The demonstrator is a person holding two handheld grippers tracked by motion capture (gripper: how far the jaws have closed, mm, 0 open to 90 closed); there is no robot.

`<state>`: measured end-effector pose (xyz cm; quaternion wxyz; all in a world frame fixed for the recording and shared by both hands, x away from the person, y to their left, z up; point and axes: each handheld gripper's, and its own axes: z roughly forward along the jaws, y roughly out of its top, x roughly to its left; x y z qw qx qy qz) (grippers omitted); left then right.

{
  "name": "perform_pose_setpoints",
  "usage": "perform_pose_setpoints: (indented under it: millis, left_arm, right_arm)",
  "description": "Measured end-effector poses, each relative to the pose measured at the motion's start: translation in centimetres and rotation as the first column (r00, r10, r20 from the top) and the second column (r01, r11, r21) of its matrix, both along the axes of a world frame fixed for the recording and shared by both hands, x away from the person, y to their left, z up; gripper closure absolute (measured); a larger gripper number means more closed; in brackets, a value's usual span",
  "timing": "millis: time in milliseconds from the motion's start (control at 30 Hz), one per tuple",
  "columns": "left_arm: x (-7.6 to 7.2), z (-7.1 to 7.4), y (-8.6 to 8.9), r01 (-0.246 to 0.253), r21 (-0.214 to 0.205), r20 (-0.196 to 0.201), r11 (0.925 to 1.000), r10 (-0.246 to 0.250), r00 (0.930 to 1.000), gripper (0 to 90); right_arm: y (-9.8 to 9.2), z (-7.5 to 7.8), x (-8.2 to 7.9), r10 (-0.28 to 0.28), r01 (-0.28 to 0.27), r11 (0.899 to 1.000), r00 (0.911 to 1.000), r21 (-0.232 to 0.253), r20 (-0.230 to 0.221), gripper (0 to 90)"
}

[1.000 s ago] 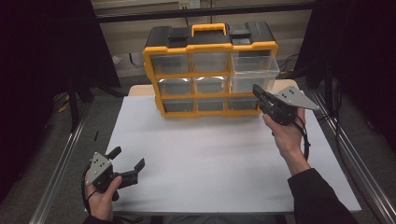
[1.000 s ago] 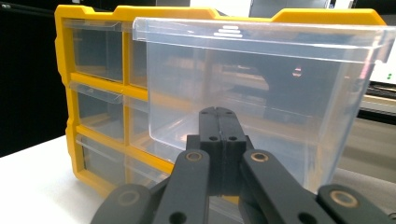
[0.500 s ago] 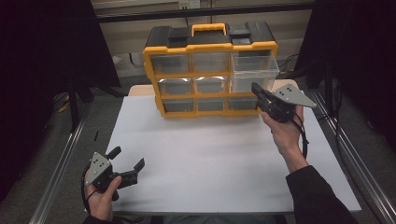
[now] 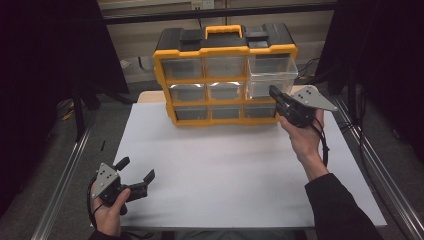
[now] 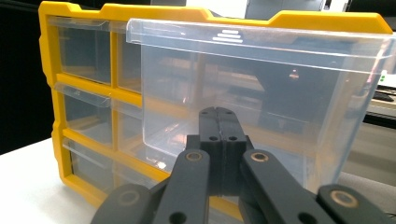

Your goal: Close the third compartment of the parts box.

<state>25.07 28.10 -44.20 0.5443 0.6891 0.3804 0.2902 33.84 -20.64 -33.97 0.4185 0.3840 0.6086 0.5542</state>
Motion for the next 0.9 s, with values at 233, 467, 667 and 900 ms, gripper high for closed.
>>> perform_pose_setpoints:
  millis: [233, 467, 667, 900]
  left_arm:
    - [0.0, 0.0, 0.0, 0.001, -0.001, 0.003, 1.0000, -0.001, 1.0000, 2.7]
    - [0.1, 0.0, 0.0, 0.002, -0.005, 0.002, 1.0000, -0.002, 1.0000, 2.7]
    - [0.1, 0.0, 0.0, 0.002, -0.006, 0.000, 1.0000, -0.002, 1.0000, 2.7]
    - [0.1, 0.0, 0.0, 0.006, -0.006, 0.005, 1.0000, -0.006, 1.0000, 2.7]
  right_arm:
    - [0.1, 0.0, 0.6, -0.004, 0.004, 1.000, 1.0000, 0.005, 0.001, 89.9]
    - [0.3, 0.0, 1.1, 0.000, 0.000, 1.000, 1.0000, -0.001, 0.000, 89.9]
    - [0.4, 0.2, 1.6, -0.010, 0.010, 1.000, 0.9999, -0.005, -0.002, 89.9]
    - [0.4, 0.4, 2.3, -0.023, 0.023, 1.000, 0.9997, -0.010, -0.002, 89.9]
